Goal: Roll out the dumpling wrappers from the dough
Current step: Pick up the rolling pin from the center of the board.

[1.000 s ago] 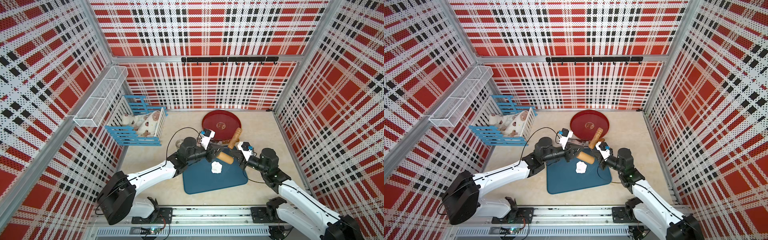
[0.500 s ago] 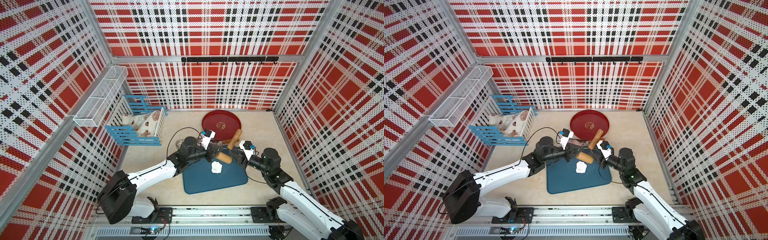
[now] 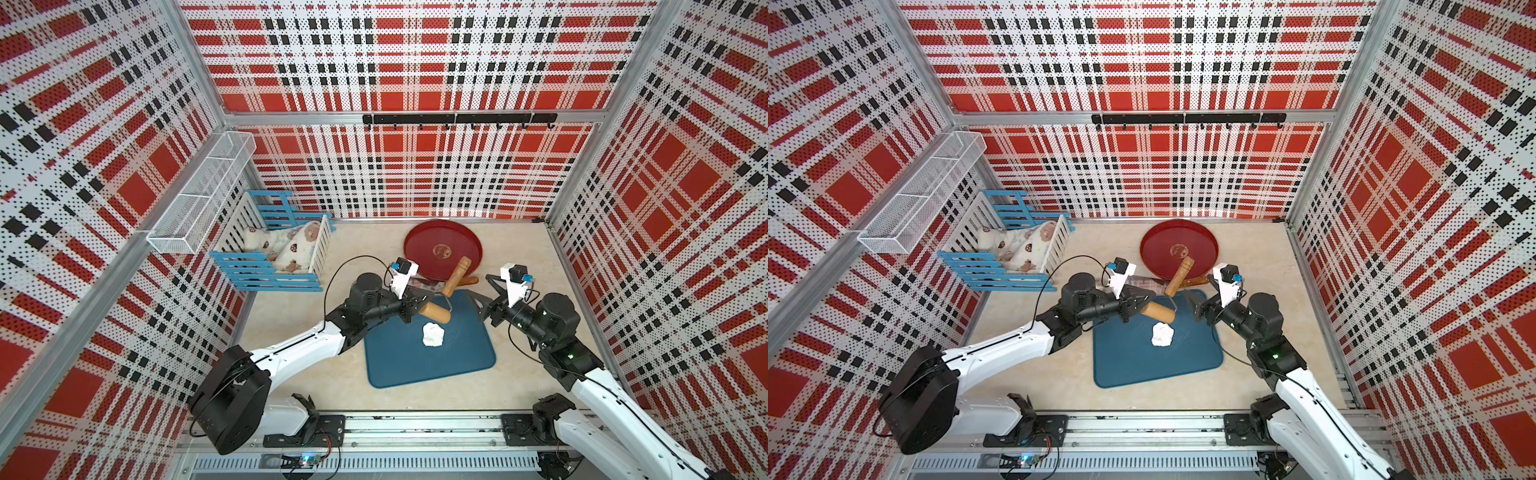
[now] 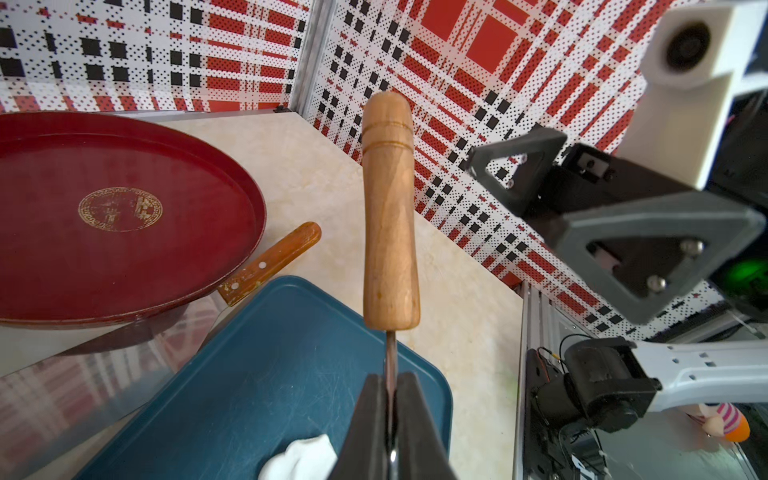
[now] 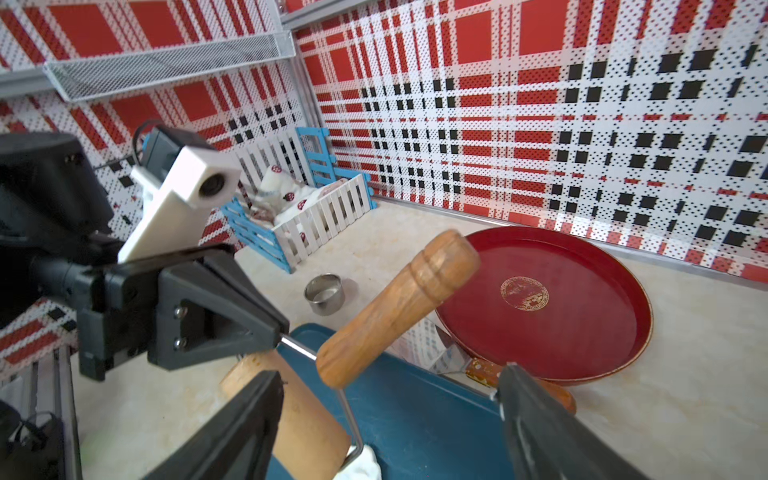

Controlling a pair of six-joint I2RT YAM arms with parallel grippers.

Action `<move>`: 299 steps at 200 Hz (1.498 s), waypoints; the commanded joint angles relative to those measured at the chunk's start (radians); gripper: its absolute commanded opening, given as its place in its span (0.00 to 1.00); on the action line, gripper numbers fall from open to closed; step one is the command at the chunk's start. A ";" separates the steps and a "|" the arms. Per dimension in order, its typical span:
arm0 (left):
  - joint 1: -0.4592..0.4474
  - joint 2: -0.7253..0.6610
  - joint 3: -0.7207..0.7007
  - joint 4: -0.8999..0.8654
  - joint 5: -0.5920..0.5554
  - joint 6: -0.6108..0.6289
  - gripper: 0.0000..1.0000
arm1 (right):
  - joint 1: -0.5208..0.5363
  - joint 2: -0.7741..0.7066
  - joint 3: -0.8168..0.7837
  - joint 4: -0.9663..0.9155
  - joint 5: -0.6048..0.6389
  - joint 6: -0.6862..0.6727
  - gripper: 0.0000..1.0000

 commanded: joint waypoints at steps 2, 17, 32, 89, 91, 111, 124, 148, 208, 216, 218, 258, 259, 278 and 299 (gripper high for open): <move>0.012 -0.056 -0.020 0.129 0.093 0.065 0.00 | 0.002 0.020 0.079 -0.080 -0.008 0.109 0.87; 0.021 -0.065 -0.028 0.149 0.137 0.082 0.00 | -0.002 0.040 0.112 -0.091 -0.065 0.145 0.87; 0.026 -0.074 -0.038 0.164 0.163 0.088 0.00 | -0.009 0.058 0.146 -0.104 -0.119 0.179 0.85; 0.030 -0.119 -0.074 0.204 0.203 0.118 0.00 | -0.034 0.124 0.253 -0.185 -0.195 0.280 0.73; 0.030 -0.119 -0.075 0.206 0.205 0.118 0.00 | -0.033 0.125 0.254 -0.185 -0.198 0.282 0.73; 0.030 -0.123 -0.076 0.207 0.220 0.122 0.00 | -0.033 0.136 0.261 -0.178 -0.224 0.295 0.68; 0.030 -0.125 -0.076 0.208 0.224 0.122 0.00 | -0.033 0.141 0.263 -0.175 -0.236 0.298 0.62; 0.030 -0.125 -0.079 0.215 0.242 0.124 0.00 | -0.034 0.143 0.269 -0.179 -0.240 0.301 0.54; 0.028 -0.118 -0.081 0.224 0.246 0.121 0.00 | -0.034 0.161 0.289 -0.192 -0.280 0.301 0.22; 0.029 -0.117 -0.081 0.225 0.240 0.118 0.00 | -0.034 0.166 0.291 -0.195 -0.287 0.300 0.18; 0.030 -0.117 -0.080 0.225 0.239 0.117 0.00 | -0.035 0.165 0.292 -0.196 -0.287 0.301 0.17; 0.049 -0.119 -0.082 0.227 0.168 0.069 0.50 | -0.034 0.180 0.304 -0.226 -0.258 0.310 0.05; 0.050 -0.120 -0.083 0.226 0.164 0.067 0.52 | -0.034 0.180 0.305 -0.228 -0.256 0.311 0.05; 0.066 -0.142 -0.103 0.227 0.045 0.029 0.73 | -0.034 0.197 0.324 -0.273 -0.191 0.326 0.01; 0.076 -0.188 -0.140 0.223 -0.139 0.020 0.84 | -0.034 0.232 0.346 -0.332 -0.095 0.395 0.00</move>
